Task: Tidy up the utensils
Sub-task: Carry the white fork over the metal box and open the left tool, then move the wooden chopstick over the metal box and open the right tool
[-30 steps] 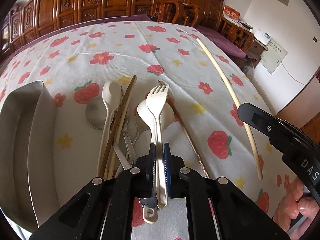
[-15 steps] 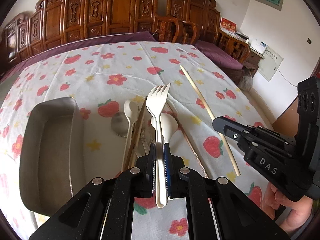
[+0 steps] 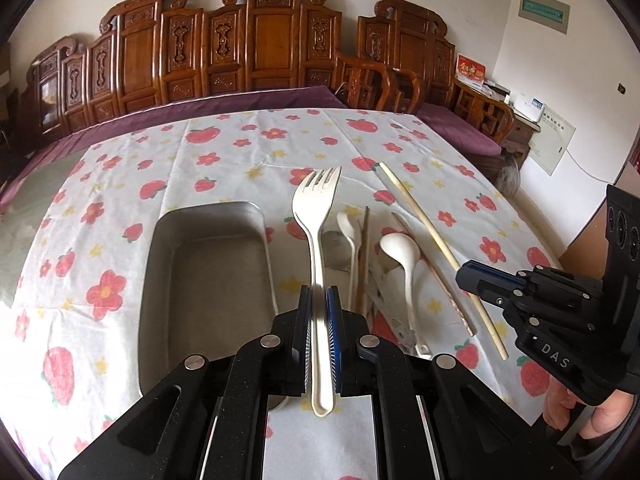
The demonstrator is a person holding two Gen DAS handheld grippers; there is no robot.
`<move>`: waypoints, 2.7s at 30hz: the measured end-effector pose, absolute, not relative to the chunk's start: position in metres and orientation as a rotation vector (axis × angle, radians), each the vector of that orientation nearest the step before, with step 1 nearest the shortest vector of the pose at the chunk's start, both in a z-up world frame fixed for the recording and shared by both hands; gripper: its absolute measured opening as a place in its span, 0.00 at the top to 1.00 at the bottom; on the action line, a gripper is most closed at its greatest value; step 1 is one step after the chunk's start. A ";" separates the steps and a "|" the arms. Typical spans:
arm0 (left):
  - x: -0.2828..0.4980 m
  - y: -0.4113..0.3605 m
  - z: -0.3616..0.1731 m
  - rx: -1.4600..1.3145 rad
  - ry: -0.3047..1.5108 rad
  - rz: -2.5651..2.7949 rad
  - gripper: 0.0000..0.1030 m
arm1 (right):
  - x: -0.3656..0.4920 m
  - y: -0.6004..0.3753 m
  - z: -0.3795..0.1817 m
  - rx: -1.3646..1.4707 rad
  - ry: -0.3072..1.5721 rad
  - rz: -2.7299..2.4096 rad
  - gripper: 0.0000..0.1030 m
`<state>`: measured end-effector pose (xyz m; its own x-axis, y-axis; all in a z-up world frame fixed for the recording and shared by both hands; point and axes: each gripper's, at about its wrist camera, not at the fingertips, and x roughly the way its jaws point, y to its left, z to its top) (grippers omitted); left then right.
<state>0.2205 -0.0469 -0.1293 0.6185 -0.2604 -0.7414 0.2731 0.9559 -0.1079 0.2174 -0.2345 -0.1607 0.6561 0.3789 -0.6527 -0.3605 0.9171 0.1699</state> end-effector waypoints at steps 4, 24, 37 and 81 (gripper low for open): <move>0.225 -0.021 -0.133 0.014 0.853 -0.287 0.93 | 0.216 -0.224 -0.161 0.005 0.734 0.415 0.94; 0.255 0.035 -0.178 -0.038 0.924 -0.253 0.93 | 0.220 -0.173 -0.167 -0.035 0.749 0.414 0.94; 0.260 0.054 -0.162 -0.057 0.905 -0.230 0.93 | 0.229 -0.133 -0.160 -0.020 0.780 0.427 0.94; 0.252 0.080 -0.129 -0.043 0.822 -0.209 0.93 | 0.247 -0.126 -0.167 -0.025 0.822 0.416 0.94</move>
